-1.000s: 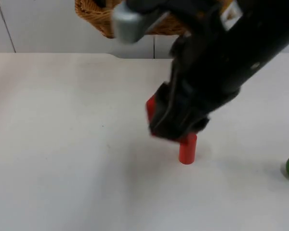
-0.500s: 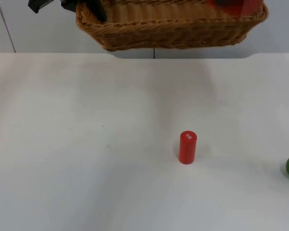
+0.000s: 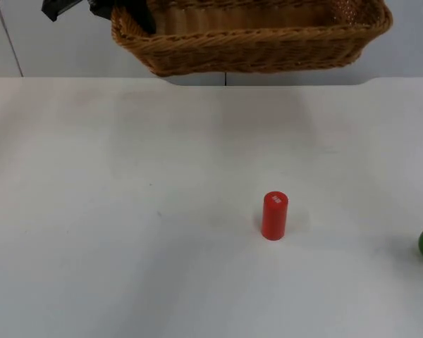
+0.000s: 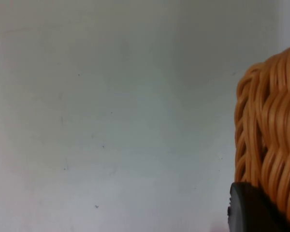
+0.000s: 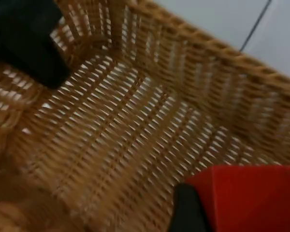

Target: Pick up the basket with the left hand and place the object to the left of the red cylinder into the basket with the right hand.

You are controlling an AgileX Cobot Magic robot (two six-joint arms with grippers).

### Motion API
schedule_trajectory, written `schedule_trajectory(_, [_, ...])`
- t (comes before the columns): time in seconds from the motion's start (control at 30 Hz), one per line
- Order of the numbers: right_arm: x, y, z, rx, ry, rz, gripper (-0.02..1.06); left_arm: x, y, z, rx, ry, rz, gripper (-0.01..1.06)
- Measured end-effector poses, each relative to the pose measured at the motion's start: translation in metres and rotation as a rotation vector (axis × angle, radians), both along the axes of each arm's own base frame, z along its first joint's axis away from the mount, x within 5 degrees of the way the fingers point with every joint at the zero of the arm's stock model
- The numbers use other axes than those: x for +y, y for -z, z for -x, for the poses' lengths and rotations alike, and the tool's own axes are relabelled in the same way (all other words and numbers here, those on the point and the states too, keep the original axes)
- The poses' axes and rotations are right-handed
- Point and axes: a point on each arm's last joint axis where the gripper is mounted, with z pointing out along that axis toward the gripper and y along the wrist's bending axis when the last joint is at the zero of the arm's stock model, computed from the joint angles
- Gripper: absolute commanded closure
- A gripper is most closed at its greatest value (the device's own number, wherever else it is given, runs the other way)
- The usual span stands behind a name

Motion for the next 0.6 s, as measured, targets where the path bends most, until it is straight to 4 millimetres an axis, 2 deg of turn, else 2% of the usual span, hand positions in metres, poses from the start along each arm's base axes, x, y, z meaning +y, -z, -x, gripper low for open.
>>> schedule_trajectory(0.03, [0.004, 0.011, -0.008, 0.014, -0.001, 0.009, 1.05, 0.000, 0.000, 0.000, 0.000, 0.000, 0.000, 1.05])
schedule_trajectory(0.07, [0.004, 0.011, -0.008, 0.014, -0.001, 0.009, 1.05, 0.000, 0.000, 0.000, 0.000, 0.000, 0.000, 1.05])
schedule_trajectory(0.13, [0.009, 0.031, -0.018, 0.043, -0.001, 0.023, 1.03, 0.000, 0.000, 0.000, 0.000, 0.000, 0.000, 1.05])
schedule_trajectory(0.17, [0.011, 0.041, -0.022, 0.058, -0.001, 0.031, 0.96, 0.000, 0.000, 0.000, 0.000, 0.000, 0.000, 1.05])
schedule_trajectory(0.2, [0.011, 0.041, -0.022, 0.058, -0.001, 0.031, 0.89, 0.000, 0.000, 0.000, 0.000, 0.000, 0.000, 1.05])
schedule_trajectory(0.23, [0.013, 0.053, -0.026, 0.073, -0.001, 0.038, 0.89, 0.000, 0.000, 0.000, 0.000, 0.000, 0.000, 1.05])
schedule_trajectory(0.3, [0.014, 0.061, -0.029, 0.079, -0.001, 0.041, 0.64, 0.001, 0.000, 0.000, -0.001, 0.000, -0.008, 1.05])
schedule_trajectory(0.37, [0.015, 0.061, -0.029, 0.078, 0.001, 0.038, 0.34, 0.001, 0.001, 0.000, 0.000, 0.001, -0.011, 1.05])
schedule_trajectory(0.4, [0.015, 0.061, -0.029, 0.080, 0.005, 0.033, 0.34, 0.001, 0.001, 0.000, 0.000, 0.001, -0.011, 1.05])
schedule_trajectory(0.43, [0.015, 0.061, -0.029, 0.080, 0.008, 0.029, 0.11, 0.001, 0.002, 0.000, 0.000, 0.001, -0.011, 1.05])
schedule_trajectory(0.47, [0.015, 0.059, -0.029, 0.077, 0.010, 0.025, -0.01, 0.001, 0.002, 0.000, -0.001, 0.003, -0.011, 1.05])
schedule_trajectory(0.53, [0.014, 0.056, -0.028, 0.071, 0.011, 0.021, 0.00, 0.001, 0.002, 0.000, 0.000, 0.003, -0.009, 1.05])
schedule_trajectory(0.6, [0.012, 0.041, -0.024, 0.045, 0.011, 0.007, 0.00, 0.001, 0.002, 0.000, 0.000, 0.003, -0.009, 1.05])
